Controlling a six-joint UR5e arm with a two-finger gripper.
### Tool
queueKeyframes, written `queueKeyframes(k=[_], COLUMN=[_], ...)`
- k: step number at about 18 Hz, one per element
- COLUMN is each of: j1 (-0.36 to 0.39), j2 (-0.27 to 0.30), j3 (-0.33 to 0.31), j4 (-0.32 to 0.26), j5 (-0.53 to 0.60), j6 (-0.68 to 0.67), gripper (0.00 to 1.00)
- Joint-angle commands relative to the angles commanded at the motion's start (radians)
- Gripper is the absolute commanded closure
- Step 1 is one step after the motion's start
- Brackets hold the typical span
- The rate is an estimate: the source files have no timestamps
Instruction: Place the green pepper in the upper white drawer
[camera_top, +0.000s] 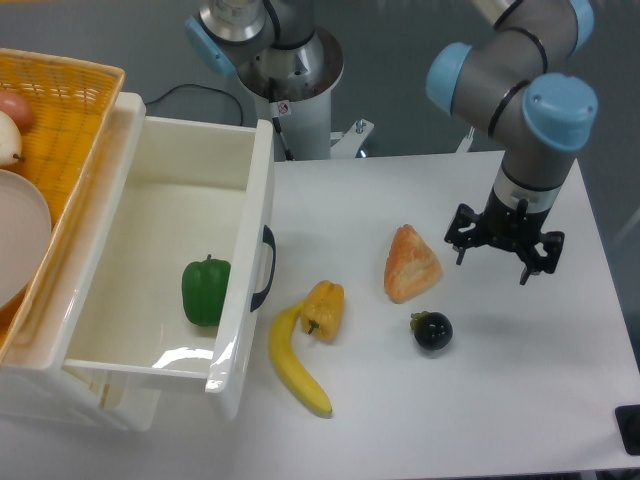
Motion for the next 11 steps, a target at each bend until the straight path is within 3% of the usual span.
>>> queueKeyframes(k=[6, 11], j1=[-0.002, 0.006], j2=[-0.048, -0.075], j3=[0.002, 0.005], j4=[0.000, 0.005], j5=[0.048, 0.049], j6=[0.198, 0.270], gripper=[0.00, 0.00])
